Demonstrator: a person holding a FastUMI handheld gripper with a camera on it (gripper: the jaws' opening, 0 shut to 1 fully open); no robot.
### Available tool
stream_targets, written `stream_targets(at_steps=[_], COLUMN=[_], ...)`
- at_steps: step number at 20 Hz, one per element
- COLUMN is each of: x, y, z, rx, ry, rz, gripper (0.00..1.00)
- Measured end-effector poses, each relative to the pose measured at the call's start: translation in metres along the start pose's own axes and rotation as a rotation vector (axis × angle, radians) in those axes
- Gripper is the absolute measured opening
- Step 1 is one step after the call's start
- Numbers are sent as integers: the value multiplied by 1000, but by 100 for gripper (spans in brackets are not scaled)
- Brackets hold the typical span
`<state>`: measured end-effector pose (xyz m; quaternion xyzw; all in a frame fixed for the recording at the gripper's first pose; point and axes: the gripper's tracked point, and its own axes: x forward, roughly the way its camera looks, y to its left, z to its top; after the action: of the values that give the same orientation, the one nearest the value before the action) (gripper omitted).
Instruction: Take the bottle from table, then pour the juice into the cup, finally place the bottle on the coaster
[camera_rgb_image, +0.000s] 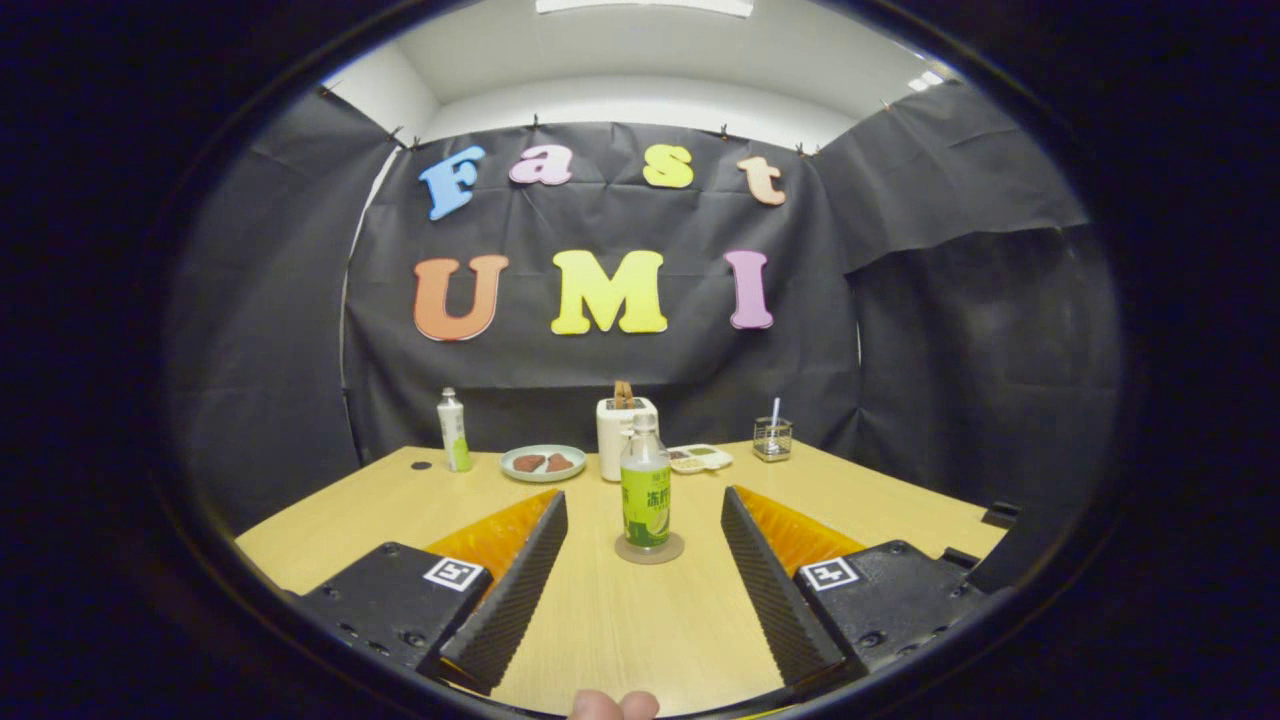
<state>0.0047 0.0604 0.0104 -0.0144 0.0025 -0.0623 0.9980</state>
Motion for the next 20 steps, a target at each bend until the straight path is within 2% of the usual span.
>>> stream_targets(at_steps=[4, 20], x=[-8, 0], y=[10, 9], z=[15, 1], rx=[24, 38], ry=[-42, -12], rz=[23, 32], gripper=[100, 99])
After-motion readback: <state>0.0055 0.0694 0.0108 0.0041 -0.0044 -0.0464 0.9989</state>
